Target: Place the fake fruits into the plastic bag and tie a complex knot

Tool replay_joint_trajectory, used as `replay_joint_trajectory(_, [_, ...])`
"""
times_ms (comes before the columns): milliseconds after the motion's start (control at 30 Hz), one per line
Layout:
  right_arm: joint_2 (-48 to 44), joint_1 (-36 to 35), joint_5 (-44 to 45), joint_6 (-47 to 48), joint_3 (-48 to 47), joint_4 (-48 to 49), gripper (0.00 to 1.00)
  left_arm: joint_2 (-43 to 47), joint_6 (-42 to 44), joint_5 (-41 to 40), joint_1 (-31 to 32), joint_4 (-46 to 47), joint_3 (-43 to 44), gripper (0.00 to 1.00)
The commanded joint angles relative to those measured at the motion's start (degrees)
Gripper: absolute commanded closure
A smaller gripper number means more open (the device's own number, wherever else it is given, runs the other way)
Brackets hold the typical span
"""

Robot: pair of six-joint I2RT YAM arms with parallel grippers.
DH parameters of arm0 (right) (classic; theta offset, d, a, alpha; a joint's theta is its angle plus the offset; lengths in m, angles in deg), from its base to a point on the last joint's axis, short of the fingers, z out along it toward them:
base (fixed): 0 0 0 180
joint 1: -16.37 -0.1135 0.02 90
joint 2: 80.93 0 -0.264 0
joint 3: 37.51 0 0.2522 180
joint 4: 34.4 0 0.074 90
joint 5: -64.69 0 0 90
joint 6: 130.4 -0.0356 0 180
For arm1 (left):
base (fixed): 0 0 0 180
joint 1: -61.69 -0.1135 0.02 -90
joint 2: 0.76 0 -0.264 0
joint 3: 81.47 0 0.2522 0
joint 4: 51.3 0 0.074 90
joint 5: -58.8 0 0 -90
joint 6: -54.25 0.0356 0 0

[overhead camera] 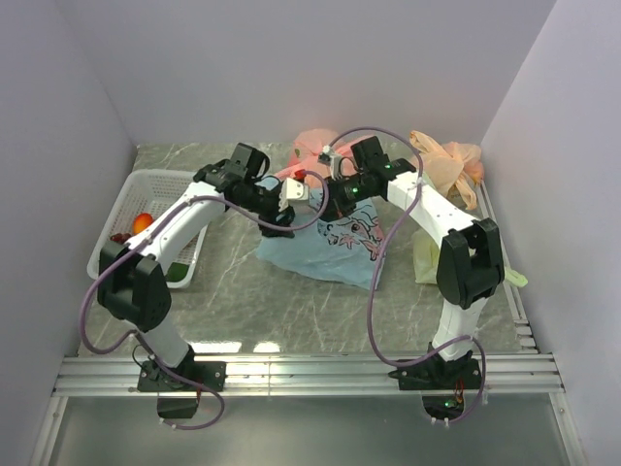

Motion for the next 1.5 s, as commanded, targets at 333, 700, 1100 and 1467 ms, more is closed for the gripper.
replay_joint_trajectory(333, [0.97, 8.9, 20.82, -34.16, -0.35, 21.64, 1.0, 27.22, -13.3, -6.61, 2.95, 4.82, -23.04, 1.0])
replay_joint_trajectory(700, [-2.99, 10.41, 11.79, -62.65, 12.84, 45.02, 1.0, 17.33, -9.61, -10.49, 14.83, -0.8, -31.19, 0.98])
replay_joint_trajectory(1100, [-9.75, 9.0, 5.01, -40.34, 19.88, 41.35, 1.0, 34.26, -38.32, -17.84, 8.5, 13.85, -15.98, 0.01])
replay_joint_trajectory(1467, [-15.64, 6.72, 7.9, -37.61, 26.21, 42.67, 1.0, 34.12, -58.47, -27.54, -26.02, -2.44, -6.31, 0.04])
